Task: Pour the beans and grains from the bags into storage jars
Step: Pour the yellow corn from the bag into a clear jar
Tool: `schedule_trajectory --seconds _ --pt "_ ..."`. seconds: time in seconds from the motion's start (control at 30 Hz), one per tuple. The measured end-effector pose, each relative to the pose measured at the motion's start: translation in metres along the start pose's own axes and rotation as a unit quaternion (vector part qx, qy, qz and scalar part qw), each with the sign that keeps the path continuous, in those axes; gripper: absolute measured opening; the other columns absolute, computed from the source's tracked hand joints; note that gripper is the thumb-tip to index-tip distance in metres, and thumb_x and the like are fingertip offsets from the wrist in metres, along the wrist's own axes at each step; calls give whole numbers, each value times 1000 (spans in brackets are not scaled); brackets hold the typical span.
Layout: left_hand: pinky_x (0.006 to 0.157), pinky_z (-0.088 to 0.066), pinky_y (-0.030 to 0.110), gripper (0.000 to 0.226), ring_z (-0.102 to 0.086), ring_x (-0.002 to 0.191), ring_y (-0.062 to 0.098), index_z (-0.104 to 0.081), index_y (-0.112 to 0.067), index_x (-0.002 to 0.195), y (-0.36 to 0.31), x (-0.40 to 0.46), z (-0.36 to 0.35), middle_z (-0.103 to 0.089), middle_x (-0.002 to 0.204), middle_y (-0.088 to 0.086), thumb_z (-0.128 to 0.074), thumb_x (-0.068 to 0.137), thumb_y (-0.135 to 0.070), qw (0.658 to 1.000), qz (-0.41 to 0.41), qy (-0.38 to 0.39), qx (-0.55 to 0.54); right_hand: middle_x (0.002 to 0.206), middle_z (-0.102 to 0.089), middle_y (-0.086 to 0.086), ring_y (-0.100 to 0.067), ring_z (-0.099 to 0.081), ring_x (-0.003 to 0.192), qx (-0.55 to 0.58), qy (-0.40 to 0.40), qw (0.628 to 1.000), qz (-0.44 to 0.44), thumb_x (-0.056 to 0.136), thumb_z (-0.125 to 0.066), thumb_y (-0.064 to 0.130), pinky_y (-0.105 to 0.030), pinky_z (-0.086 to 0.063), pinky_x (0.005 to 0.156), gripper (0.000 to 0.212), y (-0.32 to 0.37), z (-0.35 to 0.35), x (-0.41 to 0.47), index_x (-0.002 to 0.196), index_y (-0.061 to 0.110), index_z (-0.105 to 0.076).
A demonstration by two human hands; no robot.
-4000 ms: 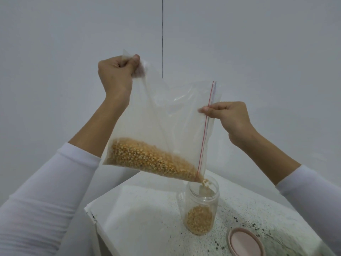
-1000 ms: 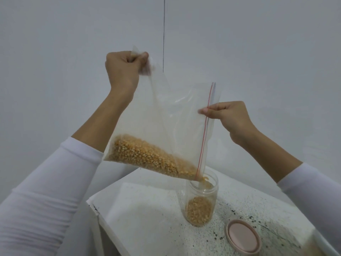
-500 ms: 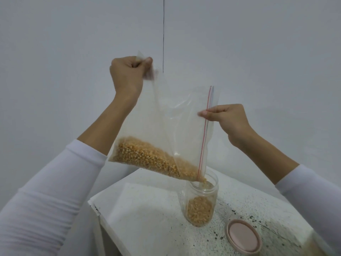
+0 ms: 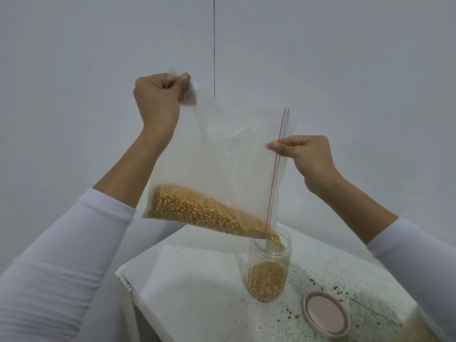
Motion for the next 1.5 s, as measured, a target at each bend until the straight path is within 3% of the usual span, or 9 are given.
schedule_trajectory --seconds 0.23,0.5,0.63,0.77,0.97,1.1,1.27,1.43,1.5 --pt "61 -53 24 31 -67 56 10 -63 -15 56 0 2 3 -62 48 -14 -68 86 -13 1000 -5 11 -26 88 -73 1 6 -63 83 6 -6 1000 10 74 -78 16 -8 -36 76 15 3 -2 -1 87 10 -75" --pt "66 -57 34 32 -68 63 21 -66 10 68 8 15 1 -64 57 1 -70 85 -16 998 -32 50 -26 88 -73 3 2 -62 92 -8 5 1000 0 75 -77 15 -21 -31 94 10 7 -7 0 83 12 -75" --pt "59 -44 23 38 -52 50 8 -55 0 54 14 15 1 -50 46 -8 -71 84 -16 999 -24 33 -28 89 -73 -3 0 -63 88 5 -28 999 15 73 -78 14 -9 -35 82 13 4 -11 1 85 9 -74" --pt "57 -51 21 33 -68 55 14 -60 -7 54 9 14 -2 -61 48 -9 -68 86 -10 994 8 95 -60 86 -72 0 4 -63 87 -2 -9 1000 7 73 -78 14 -4 -35 72 18 3 -13 2 90 7 -74" --pt "60 -56 30 38 -69 56 14 -59 -15 50 12 13 -2 -61 46 -10 -68 87 -8 993 29 87 -68 82 -73 5 3 -63 89 -5 -1 1000 -1 74 -78 15 -6 -33 76 5 -2 -11 3 78 14 -74" --pt "58 -46 19 53 -53 43 -3 -49 -26 40 13 11 -5 -47 36 -18 -68 87 -10 998 26 32 -45 86 -73 -1 -3 -65 90 21 -37 999 7 74 -78 15 -8 -35 76 7 -3 -8 5 79 12 -74" --pt "68 -58 37 47 -71 64 22 -56 -23 42 9 7 -7 -59 46 -12 -69 86 -13 998 31 25 -42 85 -73 -1 -4 -66 90 23 -24 999 -1 74 -79 15 -9 -37 78 8 -6 -8 3 80 11 -75" --pt "70 -58 47 38 -71 63 24 -60 -10 48 5 7 -7 -58 47 -9 -70 85 -12 998 45 32 -33 84 -73 1 -6 -66 92 13 1 1000 -3 74 -78 16 -12 -39 83 5 -6 -7 3 76 15 -74" --pt "69 -58 42 50 -64 57 20 -54 -23 39 3 6 -6 -50 41 -15 -69 85 -12 999 32 -1 -22 84 -73 0 -6 -66 91 27 -25 999 4 74 -79 16 -12 -39 82 5 -5 -4 3 76 14 -74"
Point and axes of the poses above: each hand's wrist, its own x-axis towards the middle knuckle, its own z-axis out of the back of the hand, y = z × x, the point moved 1 cm from there along x, towards the middle knuckle
